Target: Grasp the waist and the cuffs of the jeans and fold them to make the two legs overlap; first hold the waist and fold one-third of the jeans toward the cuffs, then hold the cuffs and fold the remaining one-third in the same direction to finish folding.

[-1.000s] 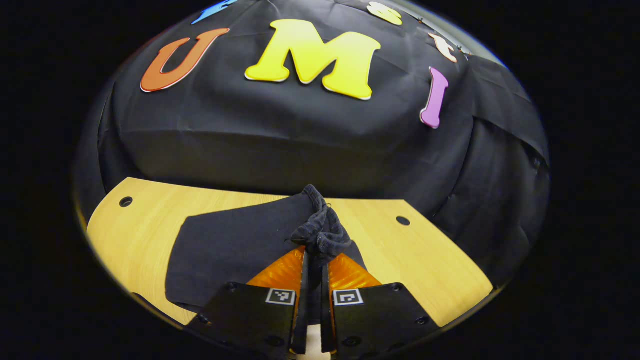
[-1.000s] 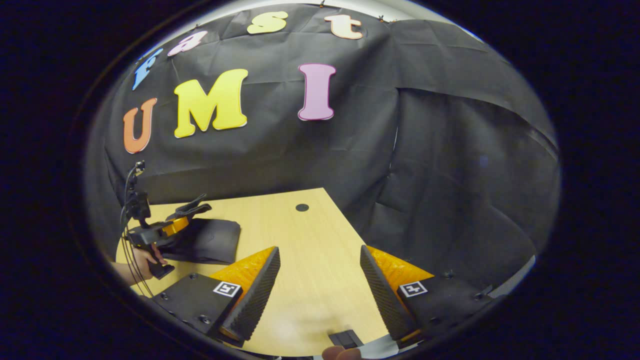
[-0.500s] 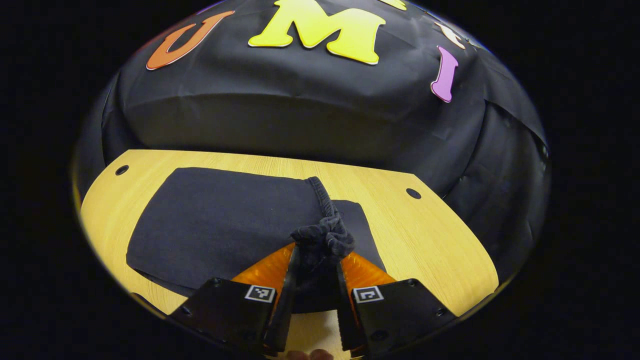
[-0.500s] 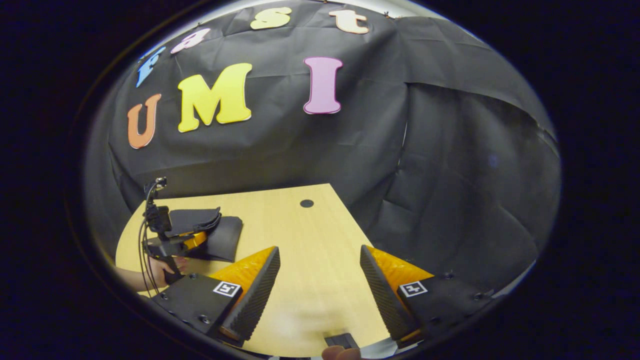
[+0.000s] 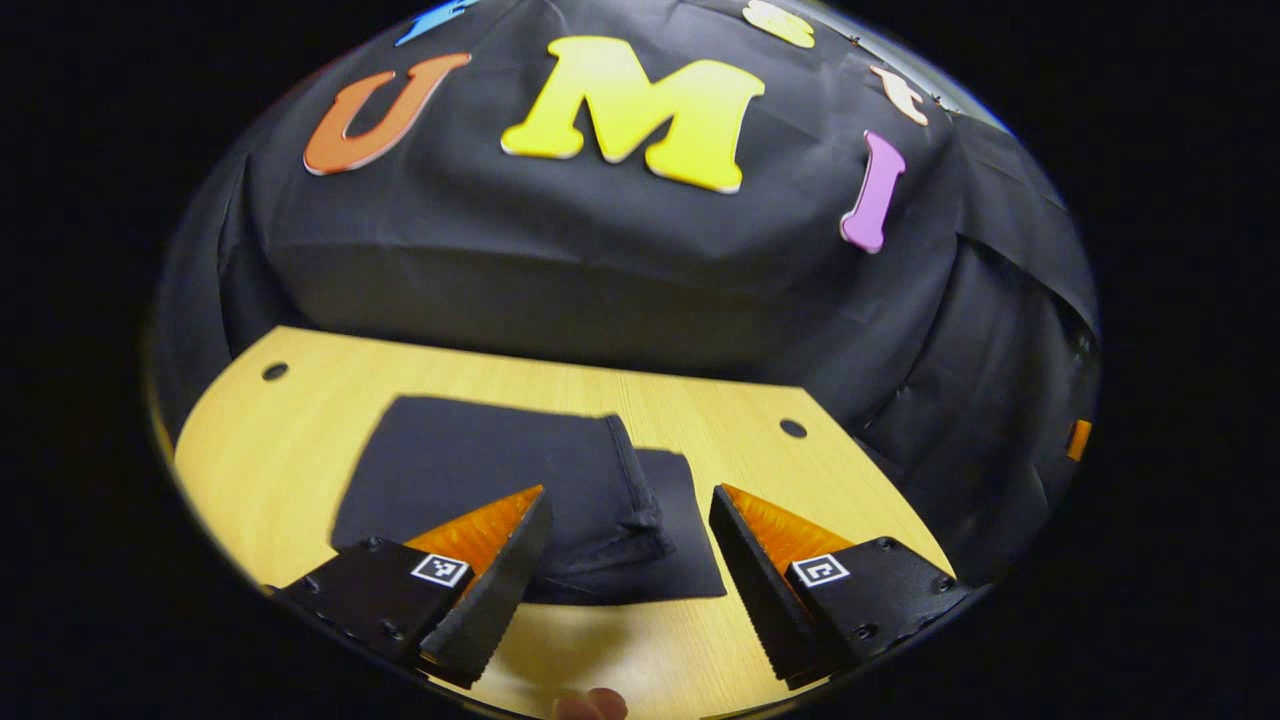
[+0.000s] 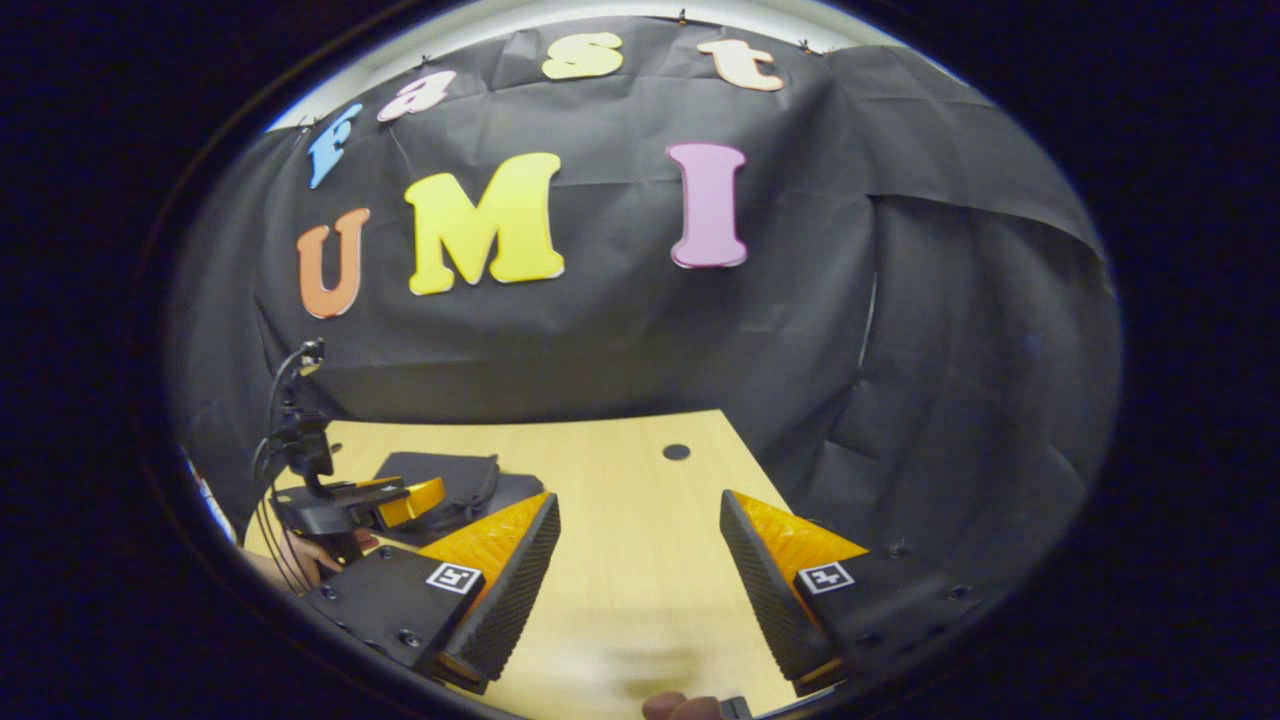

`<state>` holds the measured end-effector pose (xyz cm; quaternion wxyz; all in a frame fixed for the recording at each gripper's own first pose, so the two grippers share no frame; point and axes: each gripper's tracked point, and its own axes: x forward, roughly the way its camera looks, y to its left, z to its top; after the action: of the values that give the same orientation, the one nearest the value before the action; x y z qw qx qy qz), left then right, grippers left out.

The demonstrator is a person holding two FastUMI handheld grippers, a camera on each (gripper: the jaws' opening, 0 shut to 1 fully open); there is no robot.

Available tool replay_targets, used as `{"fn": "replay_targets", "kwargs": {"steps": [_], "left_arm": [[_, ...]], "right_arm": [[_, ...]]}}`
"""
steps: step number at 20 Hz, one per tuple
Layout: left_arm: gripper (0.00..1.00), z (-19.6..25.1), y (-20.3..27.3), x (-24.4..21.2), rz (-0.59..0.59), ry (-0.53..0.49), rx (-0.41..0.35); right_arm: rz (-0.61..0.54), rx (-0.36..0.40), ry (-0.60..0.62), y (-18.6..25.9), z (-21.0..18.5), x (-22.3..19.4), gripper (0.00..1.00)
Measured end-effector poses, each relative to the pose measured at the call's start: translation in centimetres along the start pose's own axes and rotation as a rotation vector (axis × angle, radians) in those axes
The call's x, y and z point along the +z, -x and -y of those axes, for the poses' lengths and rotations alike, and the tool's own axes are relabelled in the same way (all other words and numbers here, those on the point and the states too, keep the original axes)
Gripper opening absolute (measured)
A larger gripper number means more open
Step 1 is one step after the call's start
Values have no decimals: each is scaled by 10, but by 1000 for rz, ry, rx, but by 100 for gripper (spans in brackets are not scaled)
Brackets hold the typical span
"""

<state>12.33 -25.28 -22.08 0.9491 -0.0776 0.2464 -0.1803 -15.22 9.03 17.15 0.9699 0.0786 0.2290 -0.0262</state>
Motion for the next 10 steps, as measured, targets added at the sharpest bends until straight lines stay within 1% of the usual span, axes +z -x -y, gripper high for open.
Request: {"fn": "replay_targets", "kwargs": {"steps": [2,4,6,8,10], "left_arm": [[98,-18,32,50,91,-26,38],[98,-39,66,99,180,-33,98],[98,-54,102,134,255,-38,140],[98,-68,136,168,338,-67,184],[98,-79,164,186,394,-94,222]], "right_arm": [[53,53,10,-7,-29,21,98],[111,87,31,-13,-57,42,99],[173,120,46,-14,-86,65,98],[253,122,57,-11,-110,87,99],[309,118,49,-5,-129,101,99]]}}
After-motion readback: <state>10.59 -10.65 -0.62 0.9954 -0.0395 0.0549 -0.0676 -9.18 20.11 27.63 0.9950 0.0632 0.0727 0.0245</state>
